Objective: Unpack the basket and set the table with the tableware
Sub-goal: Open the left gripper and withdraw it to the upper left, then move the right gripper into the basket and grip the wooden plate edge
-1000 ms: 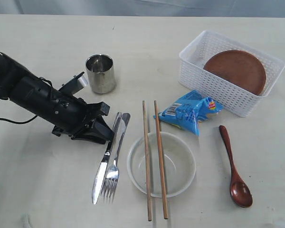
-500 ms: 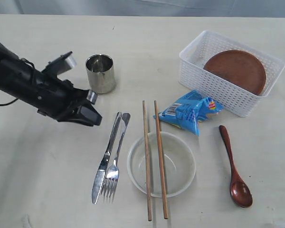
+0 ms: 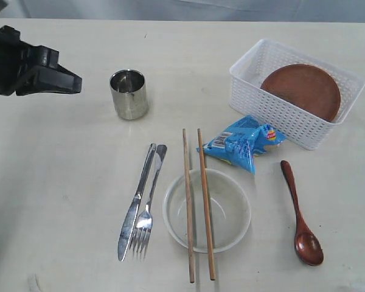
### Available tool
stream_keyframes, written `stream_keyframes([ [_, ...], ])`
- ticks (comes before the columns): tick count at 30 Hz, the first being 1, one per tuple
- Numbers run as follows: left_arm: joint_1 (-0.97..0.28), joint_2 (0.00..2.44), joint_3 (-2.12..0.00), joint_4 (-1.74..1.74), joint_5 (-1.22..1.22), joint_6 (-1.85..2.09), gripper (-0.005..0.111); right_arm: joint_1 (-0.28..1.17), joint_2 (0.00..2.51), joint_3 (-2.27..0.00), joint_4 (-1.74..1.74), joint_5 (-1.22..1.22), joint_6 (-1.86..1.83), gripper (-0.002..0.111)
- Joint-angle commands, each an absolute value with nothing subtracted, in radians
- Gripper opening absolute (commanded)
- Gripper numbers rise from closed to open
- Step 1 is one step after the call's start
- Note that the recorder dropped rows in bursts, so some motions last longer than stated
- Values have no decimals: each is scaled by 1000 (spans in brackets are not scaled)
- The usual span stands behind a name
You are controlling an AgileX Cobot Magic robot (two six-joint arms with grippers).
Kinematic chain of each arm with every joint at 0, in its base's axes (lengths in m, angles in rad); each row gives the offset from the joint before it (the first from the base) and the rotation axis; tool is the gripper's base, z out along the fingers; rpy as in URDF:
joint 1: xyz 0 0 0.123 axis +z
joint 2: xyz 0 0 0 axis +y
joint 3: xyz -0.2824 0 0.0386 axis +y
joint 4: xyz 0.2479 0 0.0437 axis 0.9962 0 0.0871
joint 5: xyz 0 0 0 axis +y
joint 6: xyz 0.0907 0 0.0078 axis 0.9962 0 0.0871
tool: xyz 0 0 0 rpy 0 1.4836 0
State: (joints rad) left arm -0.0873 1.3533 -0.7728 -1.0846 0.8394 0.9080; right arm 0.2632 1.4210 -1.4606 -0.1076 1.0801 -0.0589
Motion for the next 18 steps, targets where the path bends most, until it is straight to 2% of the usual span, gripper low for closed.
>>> stream_keyframes([
  [1,-81,1255,-710,-1079,817,911,0,149,1492,-1382,-108,1024,-22,0],
  [7,-81,1008,-545,-1082,530,911,0,-56,1551,-1226,97,947,-129,0],
  [12,-81,850,-456,-1080,456,911,0,-69,1577,-1197,134,866,-164,0],
  [14,-81,797,-432,-1080,425,911,0,-41,1604,-1197,134,851,-198,7],
  [17,-81,786,-423,-1076,419,911,0,-27,1680,-1197,129,809,-202,37],
  [18,-81,786,-423,-1076,419,911,0,-27,1692,-1197,129,801,-202,41],
])
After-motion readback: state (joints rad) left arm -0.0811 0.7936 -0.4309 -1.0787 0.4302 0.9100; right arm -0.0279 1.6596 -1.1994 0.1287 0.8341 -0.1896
